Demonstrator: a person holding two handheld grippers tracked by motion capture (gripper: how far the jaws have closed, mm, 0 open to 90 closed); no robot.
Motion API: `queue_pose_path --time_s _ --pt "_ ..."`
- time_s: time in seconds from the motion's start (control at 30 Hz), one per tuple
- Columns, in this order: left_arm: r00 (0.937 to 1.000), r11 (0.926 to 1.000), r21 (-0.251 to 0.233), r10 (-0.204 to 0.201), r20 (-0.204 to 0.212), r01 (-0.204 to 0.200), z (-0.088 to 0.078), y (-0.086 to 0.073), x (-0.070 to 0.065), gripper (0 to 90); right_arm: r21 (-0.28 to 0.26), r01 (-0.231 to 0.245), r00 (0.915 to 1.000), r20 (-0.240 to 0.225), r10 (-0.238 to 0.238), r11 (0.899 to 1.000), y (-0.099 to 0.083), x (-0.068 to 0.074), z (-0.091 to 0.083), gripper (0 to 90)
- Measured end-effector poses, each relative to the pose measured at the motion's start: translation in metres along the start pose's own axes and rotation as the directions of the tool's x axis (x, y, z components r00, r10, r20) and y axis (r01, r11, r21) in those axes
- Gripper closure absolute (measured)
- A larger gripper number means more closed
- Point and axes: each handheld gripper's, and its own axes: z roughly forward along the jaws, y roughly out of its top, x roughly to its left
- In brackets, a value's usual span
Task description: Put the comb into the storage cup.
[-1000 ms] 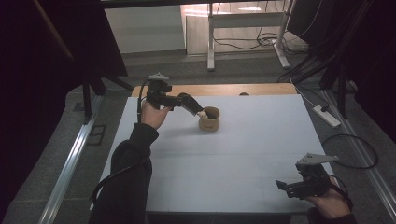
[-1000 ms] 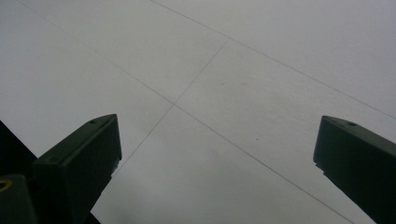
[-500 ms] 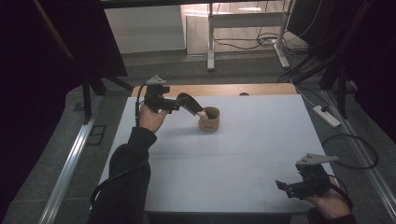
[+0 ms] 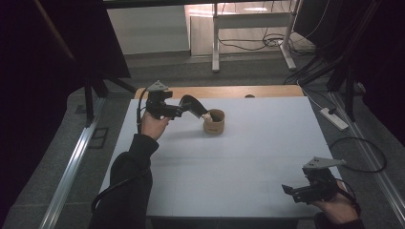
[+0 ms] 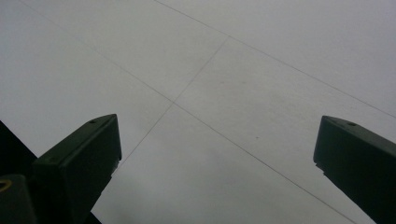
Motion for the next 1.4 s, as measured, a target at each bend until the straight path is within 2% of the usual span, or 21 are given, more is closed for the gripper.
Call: queue_pose_path --time_s 0.57,0.9,1.4 --pt "0.9999 0.9999 -0.015 -0.003 0.017 0.003 -0.008 -0.013 -0.005 0.0 0.001 0.002 1.0 -0.001 -0.002 1.0 0.0 0.0 0.0 1.4" --pt "0.9996 0.9999 -0.01 0.014 0.023 -0.014 -0.009 -0.021 -0.009 0.0 0.001 0.004 1.0 0.0 -0.004 1.0 0.0 0.0 0.0 1.2" --pt "0.9996 1.0 -0.003 -0.003 0.029 0.003 -0.004 -0.04 -0.009 0.0 0.002 -0.011 0.9999 0.007 0.011 1.0 0.0 0.0 0.0 0.0"
